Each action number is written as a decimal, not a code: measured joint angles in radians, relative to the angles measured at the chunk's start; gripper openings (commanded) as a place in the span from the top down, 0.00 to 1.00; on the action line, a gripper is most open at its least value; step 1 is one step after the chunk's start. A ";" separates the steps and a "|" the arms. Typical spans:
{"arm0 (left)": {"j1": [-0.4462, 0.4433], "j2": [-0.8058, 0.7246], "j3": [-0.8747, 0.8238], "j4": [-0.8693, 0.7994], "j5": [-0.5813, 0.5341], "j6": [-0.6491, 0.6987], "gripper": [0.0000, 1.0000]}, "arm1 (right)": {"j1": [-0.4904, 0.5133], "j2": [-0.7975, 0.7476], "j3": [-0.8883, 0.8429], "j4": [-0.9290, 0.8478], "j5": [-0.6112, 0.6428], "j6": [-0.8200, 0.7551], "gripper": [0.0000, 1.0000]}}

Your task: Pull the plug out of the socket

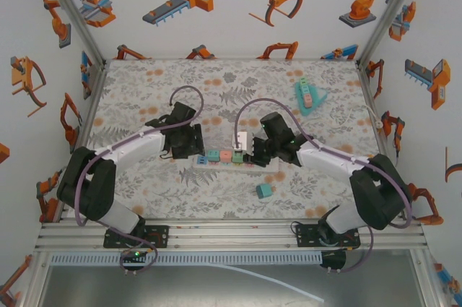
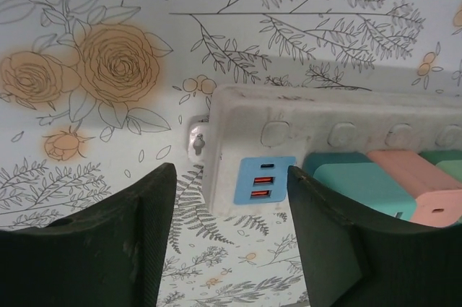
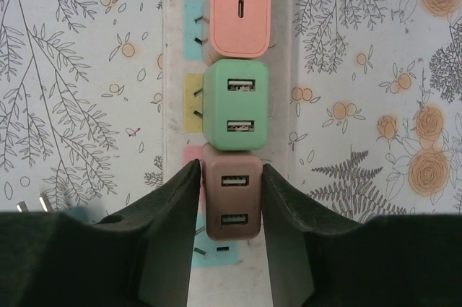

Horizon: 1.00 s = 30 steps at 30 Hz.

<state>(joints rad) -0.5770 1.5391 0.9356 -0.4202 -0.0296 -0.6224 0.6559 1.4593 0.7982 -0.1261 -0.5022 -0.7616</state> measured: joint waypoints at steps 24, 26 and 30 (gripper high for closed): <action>-0.006 0.041 0.013 -0.062 0.030 0.008 0.53 | -0.004 0.039 0.066 -0.076 -0.034 -0.018 0.79; -0.006 0.041 0.014 -0.063 0.029 0.008 0.53 | -0.004 0.039 0.071 -0.085 -0.038 -0.018 0.81; -0.016 0.042 0.018 -0.067 0.018 0.008 0.53 | -0.004 0.039 0.082 -0.109 -0.047 -0.018 0.82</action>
<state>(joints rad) -0.5930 1.5810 0.9535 -0.4873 -0.0120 -0.6144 0.6518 1.4979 0.8803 -0.2352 -0.5488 -0.7792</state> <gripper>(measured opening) 0.475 0.343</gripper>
